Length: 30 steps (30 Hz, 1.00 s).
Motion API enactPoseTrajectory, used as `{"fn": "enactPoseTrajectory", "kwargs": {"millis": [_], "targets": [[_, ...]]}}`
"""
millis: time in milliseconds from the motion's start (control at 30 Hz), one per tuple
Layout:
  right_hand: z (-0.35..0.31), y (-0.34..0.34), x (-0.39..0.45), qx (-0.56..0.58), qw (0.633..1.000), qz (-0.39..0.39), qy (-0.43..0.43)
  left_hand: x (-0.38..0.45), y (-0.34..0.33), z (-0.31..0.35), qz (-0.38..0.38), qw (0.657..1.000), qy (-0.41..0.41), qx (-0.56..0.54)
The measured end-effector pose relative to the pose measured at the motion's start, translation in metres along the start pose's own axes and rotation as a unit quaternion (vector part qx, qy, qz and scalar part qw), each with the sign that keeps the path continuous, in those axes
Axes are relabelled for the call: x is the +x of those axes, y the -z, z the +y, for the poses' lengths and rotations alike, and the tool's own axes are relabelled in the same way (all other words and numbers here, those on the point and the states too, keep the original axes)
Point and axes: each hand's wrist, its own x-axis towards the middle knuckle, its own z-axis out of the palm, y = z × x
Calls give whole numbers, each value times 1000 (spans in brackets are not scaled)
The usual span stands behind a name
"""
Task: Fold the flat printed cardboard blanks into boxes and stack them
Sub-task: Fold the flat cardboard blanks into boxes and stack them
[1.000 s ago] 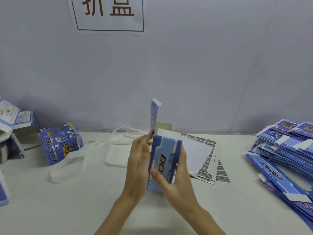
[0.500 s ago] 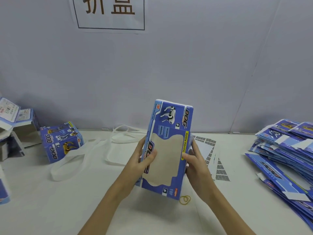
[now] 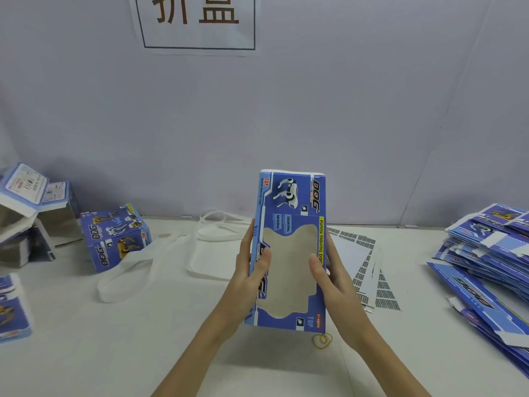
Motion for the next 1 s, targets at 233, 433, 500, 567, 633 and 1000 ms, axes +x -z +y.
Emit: {"fn": "enactPoseTrajectory", "kwargs": {"millis": [233, 433, 500, 567, 633, 1000], "targets": [[3, -3, -3, -100, 988, -92, -69, 12, 15, 6, 121, 990, -28, -72], [-3, -37, 4, 19, 997, 22, -64, 15, 47, 7, 243, 940, 91, -221], [-18, -63, 18, 7, 999, 10, -45, 15, 58, 3, 275, 902, 134, -306], [-36, -98, 37, -7, 998, -50, -39, 14, 63, 0, 290, 871, 163, -361], [-56, -134, 57, 9, 988, -141, -68, 12, 67, 0, 287, 853, 182, -395], [-16, -33, 36, -321, 945, -55, -38, 18, 63, -7, 218, 885, 214, -351]]}}
